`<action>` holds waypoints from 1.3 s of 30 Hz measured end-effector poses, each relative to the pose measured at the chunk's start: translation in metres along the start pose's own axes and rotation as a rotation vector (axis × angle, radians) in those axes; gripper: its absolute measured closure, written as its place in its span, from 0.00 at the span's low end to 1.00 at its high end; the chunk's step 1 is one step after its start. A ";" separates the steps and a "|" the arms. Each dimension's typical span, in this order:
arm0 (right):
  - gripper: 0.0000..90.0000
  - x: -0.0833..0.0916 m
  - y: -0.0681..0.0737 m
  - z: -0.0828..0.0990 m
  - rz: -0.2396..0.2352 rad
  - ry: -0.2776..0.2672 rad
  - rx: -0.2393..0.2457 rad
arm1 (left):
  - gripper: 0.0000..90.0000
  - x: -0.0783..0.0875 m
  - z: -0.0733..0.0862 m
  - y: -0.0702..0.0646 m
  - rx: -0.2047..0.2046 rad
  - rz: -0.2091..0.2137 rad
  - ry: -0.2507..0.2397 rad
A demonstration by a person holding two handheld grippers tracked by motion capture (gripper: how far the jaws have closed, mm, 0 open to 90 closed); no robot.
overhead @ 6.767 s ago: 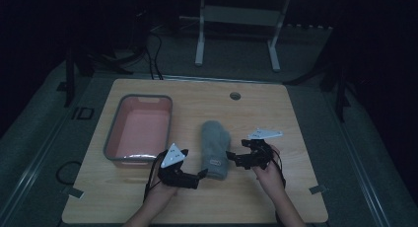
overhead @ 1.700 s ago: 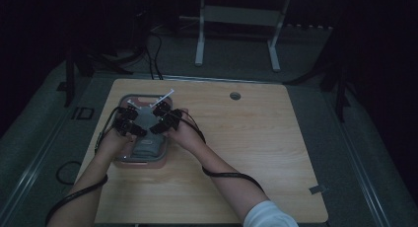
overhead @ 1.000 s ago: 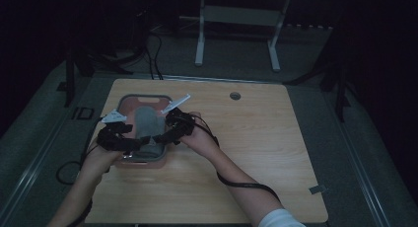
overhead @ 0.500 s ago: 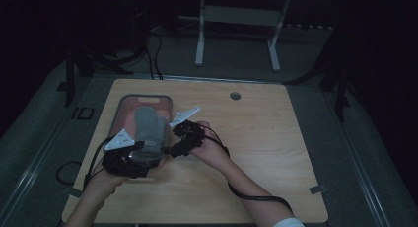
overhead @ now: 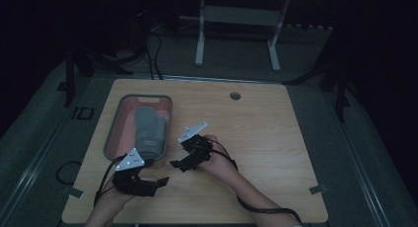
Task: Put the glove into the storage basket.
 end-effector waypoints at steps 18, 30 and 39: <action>0.17 -0.021 0.005 0.038 0.005 0.010 0.055 | 0.16 -0.037 0.033 -0.005 -0.002 0.058 0.054; 0.16 -0.031 0.008 0.049 0.001 0.004 0.078 | 0.16 -0.042 0.041 -0.005 -0.007 0.085 0.050; 0.17 -0.033 0.009 0.054 0.021 -0.027 0.104 | 0.16 -0.043 0.045 -0.004 0.000 0.083 0.050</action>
Point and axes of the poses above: each handheld gripper's, and its own axes: x roughly backward along the jaws, z roughly out of its underside, y roughly to its left, the point moved 7 cm from there along -x, roughly forward along the jaws, and after that the axes turned 8 degrees about x, right-handed, at the moved point
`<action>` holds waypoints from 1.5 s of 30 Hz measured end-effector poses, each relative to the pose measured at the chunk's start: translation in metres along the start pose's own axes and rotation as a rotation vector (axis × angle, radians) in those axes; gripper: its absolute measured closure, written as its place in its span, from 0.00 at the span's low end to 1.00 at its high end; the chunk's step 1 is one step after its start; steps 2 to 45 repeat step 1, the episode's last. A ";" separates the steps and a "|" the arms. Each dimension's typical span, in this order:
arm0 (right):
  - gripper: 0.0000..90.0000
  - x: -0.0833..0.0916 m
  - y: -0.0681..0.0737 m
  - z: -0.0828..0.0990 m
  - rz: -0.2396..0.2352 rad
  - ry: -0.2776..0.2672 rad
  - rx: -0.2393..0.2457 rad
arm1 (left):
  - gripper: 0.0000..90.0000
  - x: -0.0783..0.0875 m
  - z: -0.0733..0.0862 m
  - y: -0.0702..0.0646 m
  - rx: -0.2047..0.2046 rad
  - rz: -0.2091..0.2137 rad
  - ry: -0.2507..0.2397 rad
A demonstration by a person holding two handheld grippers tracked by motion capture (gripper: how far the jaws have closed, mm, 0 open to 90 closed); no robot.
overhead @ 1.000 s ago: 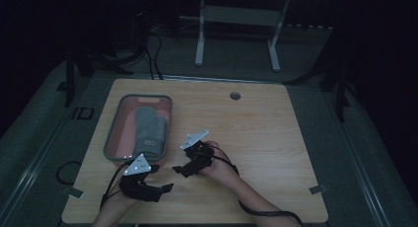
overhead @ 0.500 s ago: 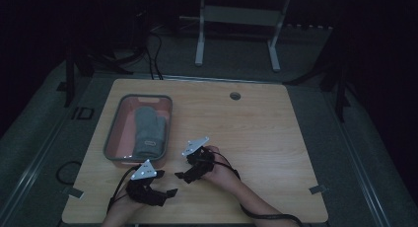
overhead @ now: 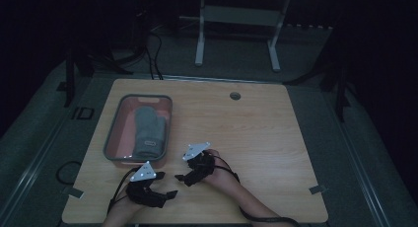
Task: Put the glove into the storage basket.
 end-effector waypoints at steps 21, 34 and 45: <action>0.17 0.000 0.000 0.000 0.000 0.000 0.000 | 0.16 0.000 0.000 0.000 0.000 0.000 0.000; 0.17 0.000 0.000 0.000 0.000 0.000 0.000 | 0.16 0.000 0.000 0.000 0.000 0.000 0.000; 0.17 0.000 0.000 0.000 0.000 0.000 0.000 | 0.16 0.000 0.000 0.000 0.000 0.000 0.000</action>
Point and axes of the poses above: each handheld gripper's, and its own axes: x roughly backward along the jaws, z roughly out of its underside, y roughly to its left, the point moved 7 cm from there along -x, roughly forward along the jaws, and after that the axes turned 8 degrees about x, right-handed, at the moved point
